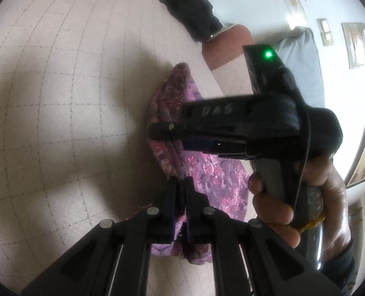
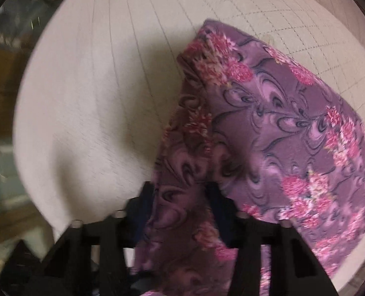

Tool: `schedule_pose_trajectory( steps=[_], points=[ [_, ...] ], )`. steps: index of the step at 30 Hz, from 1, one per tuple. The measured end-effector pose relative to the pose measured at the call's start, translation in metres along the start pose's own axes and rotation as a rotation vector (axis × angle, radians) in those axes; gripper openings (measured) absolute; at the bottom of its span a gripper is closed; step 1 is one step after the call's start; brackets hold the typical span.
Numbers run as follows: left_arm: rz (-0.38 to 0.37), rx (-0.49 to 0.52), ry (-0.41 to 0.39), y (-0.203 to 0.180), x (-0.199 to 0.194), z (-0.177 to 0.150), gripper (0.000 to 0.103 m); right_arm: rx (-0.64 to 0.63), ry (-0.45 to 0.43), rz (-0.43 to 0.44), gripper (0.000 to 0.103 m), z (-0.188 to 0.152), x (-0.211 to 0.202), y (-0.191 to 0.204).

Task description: Fold small clothes

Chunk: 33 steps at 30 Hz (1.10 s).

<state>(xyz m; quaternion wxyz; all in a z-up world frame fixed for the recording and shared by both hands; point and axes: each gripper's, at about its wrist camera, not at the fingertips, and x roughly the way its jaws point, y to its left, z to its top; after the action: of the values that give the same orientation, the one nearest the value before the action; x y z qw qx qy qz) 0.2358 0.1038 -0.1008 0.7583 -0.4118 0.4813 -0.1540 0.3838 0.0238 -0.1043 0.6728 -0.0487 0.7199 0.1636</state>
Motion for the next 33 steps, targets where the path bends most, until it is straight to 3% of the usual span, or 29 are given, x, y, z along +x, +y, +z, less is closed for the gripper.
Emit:
schedule_pose_trajectory(
  steps=[3,5,8,14,19,23,28,30,33],
  points=[
    [0.015,0.042,-0.011,-0.009,-0.003,-0.001,0.006,-0.004,-0.031,0.012,0.023,-0.007,-0.004,-0.002],
    [0.022,0.094,-0.032,-0.021,-0.007,-0.004,0.006,0.005,-0.105,0.071,0.014,-0.017,-0.021,-0.010],
    [0.002,0.191,-0.061,-0.045,-0.020,-0.017,0.006,0.013,-0.227,0.161,0.012,-0.041,-0.051,-0.027],
    [-0.021,0.426,-0.047,-0.119,-0.028,-0.063,0.006,0.118,-0.479,0.466,0.012,-0.130,-0.106,-0.114],
    [-0.007,0.577,0.008,-0.188,-0.001,-0.106,0.006,0.219,-0.625,0.663,0.012,-0.195,-0.126,-0.190],
    [-0.014,0.629,0.073,-0.233,0.031,-0.127,0.006,0.307,-0.736,0.775,0.012,-0.241,-0.124,-0.256],
    [0.057,0.750,0.159,-0.269,0.096,-0.166,0.006,0.434,-0.803,0.868,0.012,-0.273,-0.097,-0.319],
    [0.091,0.778,0.175,-0.275,0.117,-0.175,0.006,0.537,-0.780,0.927,0.012,-0.277,-0.084,-0.339],
    [0.118,0.773,0.195,-0.282,0.140,-0.180,0.006,0.569,-0.755,0.864,0.012,-0.272,-0.079,-0.352]
  ],
)
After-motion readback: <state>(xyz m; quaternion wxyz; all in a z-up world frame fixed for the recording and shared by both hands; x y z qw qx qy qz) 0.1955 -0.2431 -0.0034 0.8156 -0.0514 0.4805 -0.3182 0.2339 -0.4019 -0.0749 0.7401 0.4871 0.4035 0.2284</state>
